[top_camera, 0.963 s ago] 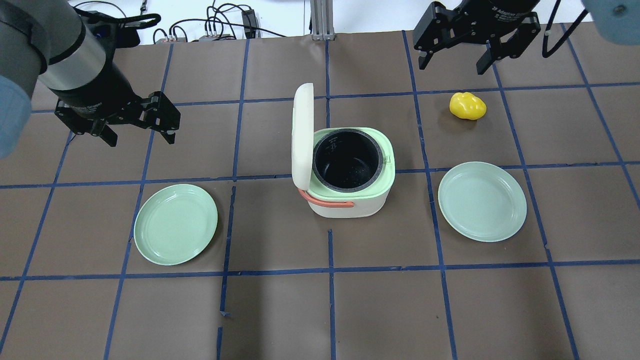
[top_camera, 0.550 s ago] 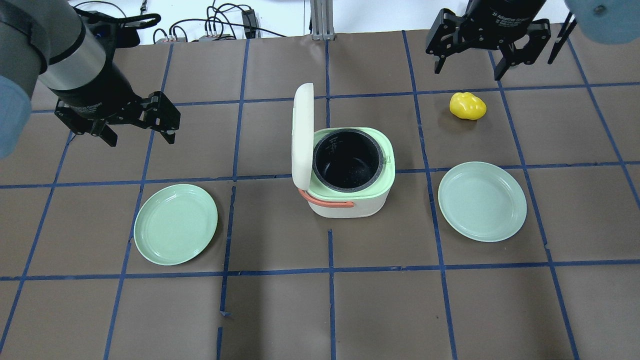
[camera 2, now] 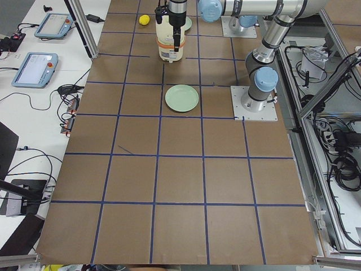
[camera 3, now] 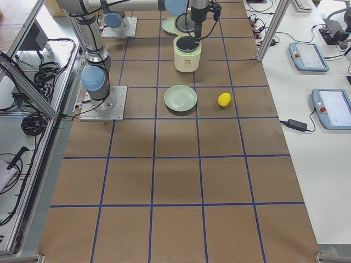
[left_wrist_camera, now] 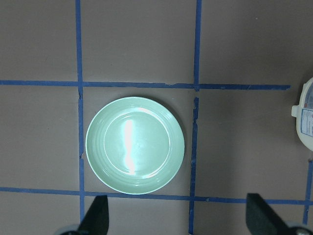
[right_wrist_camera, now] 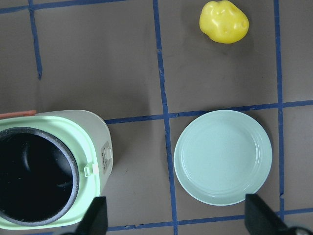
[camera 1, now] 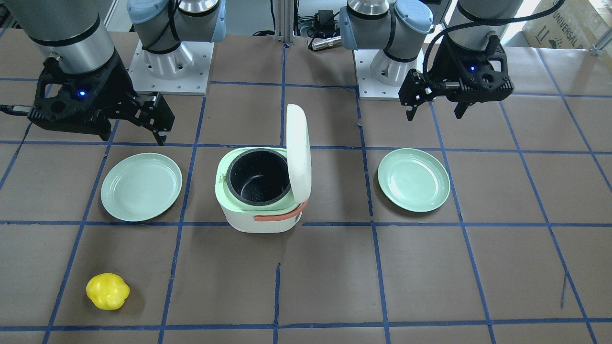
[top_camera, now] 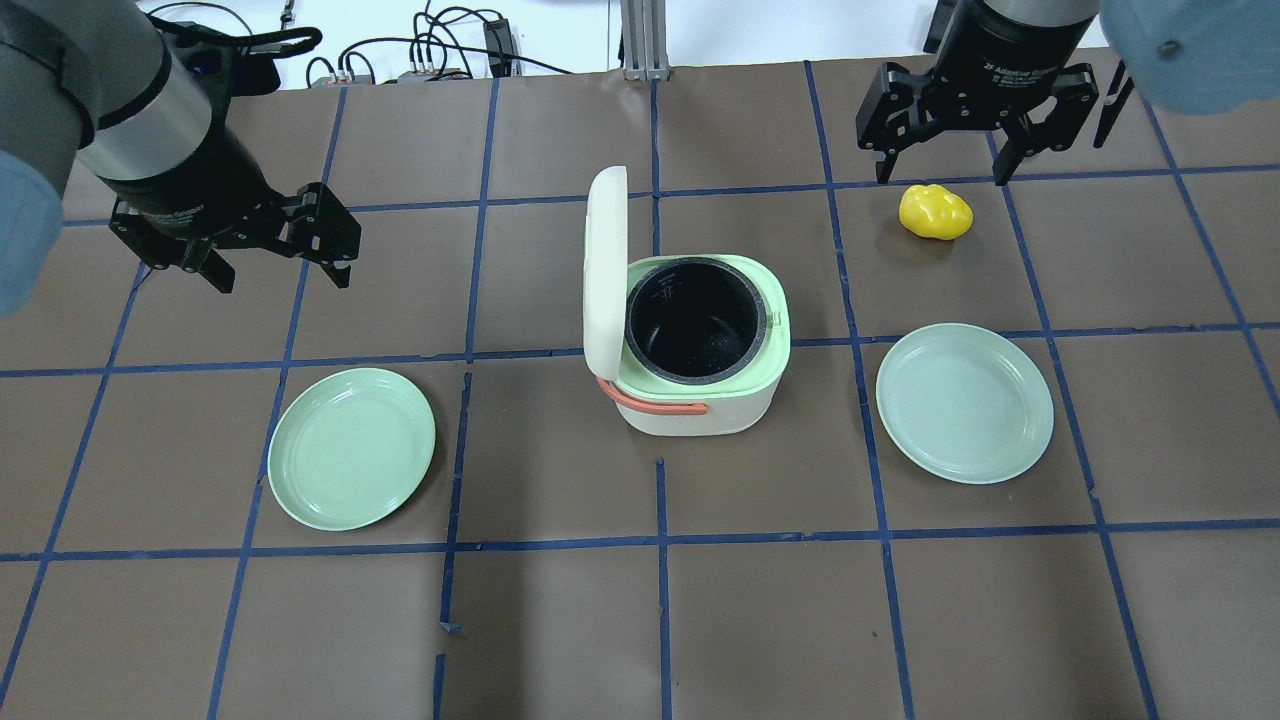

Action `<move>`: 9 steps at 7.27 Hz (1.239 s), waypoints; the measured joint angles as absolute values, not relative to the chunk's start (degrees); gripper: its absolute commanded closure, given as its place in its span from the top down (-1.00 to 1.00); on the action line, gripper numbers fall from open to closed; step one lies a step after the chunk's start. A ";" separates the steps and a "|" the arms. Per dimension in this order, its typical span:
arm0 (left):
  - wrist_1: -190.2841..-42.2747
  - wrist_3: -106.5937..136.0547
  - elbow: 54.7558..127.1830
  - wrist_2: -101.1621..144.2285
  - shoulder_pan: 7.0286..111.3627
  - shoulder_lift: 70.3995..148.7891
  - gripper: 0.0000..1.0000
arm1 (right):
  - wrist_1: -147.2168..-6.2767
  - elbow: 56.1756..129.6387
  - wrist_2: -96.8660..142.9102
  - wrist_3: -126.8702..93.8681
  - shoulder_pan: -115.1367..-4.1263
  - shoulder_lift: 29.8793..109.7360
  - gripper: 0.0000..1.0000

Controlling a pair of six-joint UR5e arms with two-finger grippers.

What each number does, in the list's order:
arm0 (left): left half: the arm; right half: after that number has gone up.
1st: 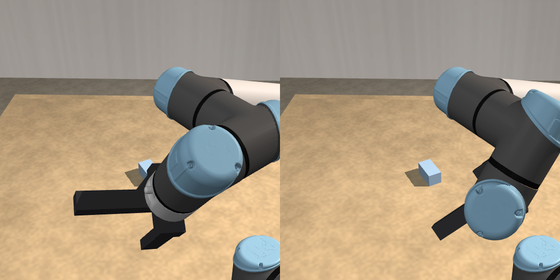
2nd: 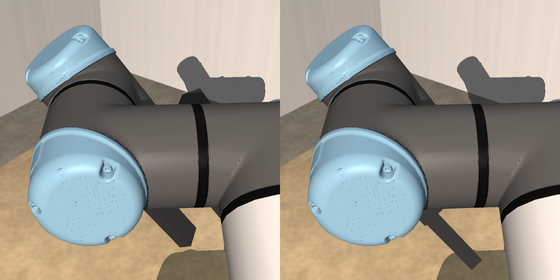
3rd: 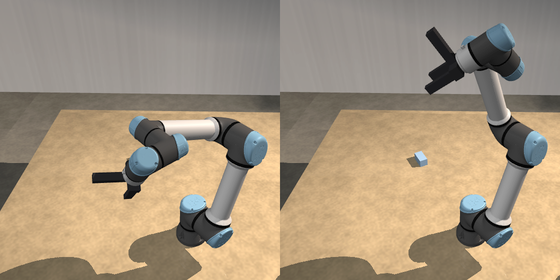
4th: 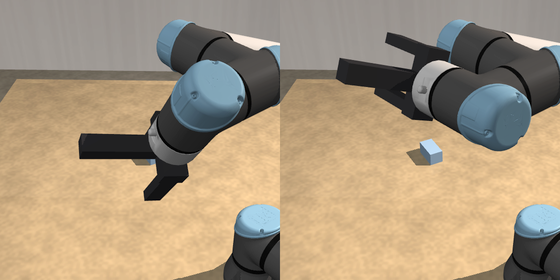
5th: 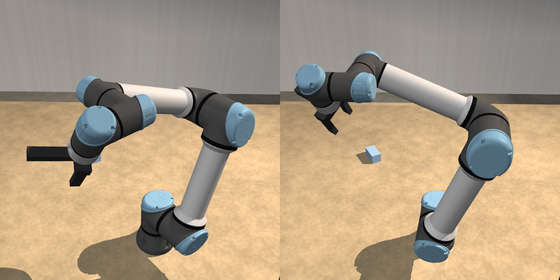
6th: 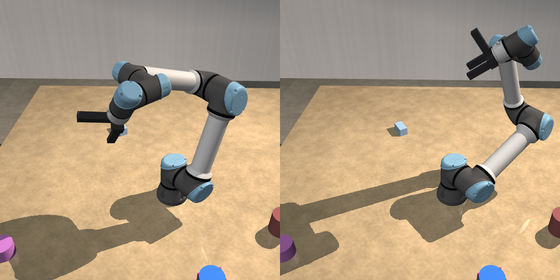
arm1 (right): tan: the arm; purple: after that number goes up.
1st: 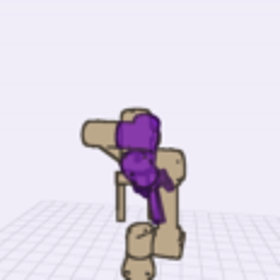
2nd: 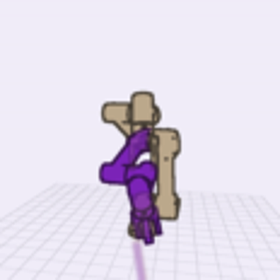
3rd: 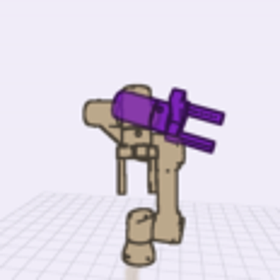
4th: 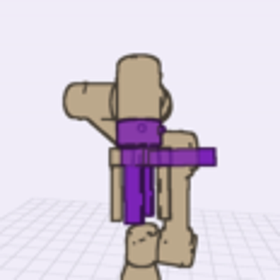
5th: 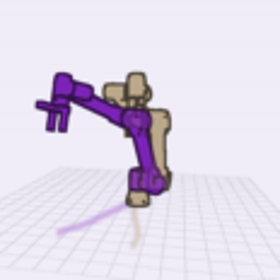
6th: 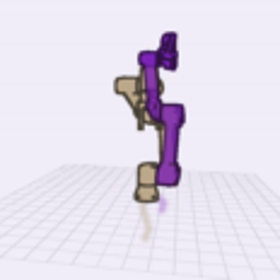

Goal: Press rice cooker button

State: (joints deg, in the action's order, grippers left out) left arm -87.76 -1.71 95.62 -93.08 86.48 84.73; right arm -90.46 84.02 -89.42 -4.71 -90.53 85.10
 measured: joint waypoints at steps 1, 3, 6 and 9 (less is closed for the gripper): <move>-87.76 -1.69 95.62 -93.08 86.48 84.73 1.00 | -90.49 84.28 -87.62 -4.54 -90.53 85.08 0.99; -87.74 -1.67 95.62 -93.08 86.48 84.73 1.00 | -90.47 84.80 -86.28 -4.56 -90.55 84.96 0.99; -87.80 -1.67 95.63 -93.08 86.48 84.78 1.00 | -90.36 86.45 -85.99 -4.41 -90.76 86.42 0.99; -87.73 -1.67 95.62 -93.08 86.48 84.73 1.00 | -90.91 87.72 -85.72 -4.36 -90.79 87.65 0.99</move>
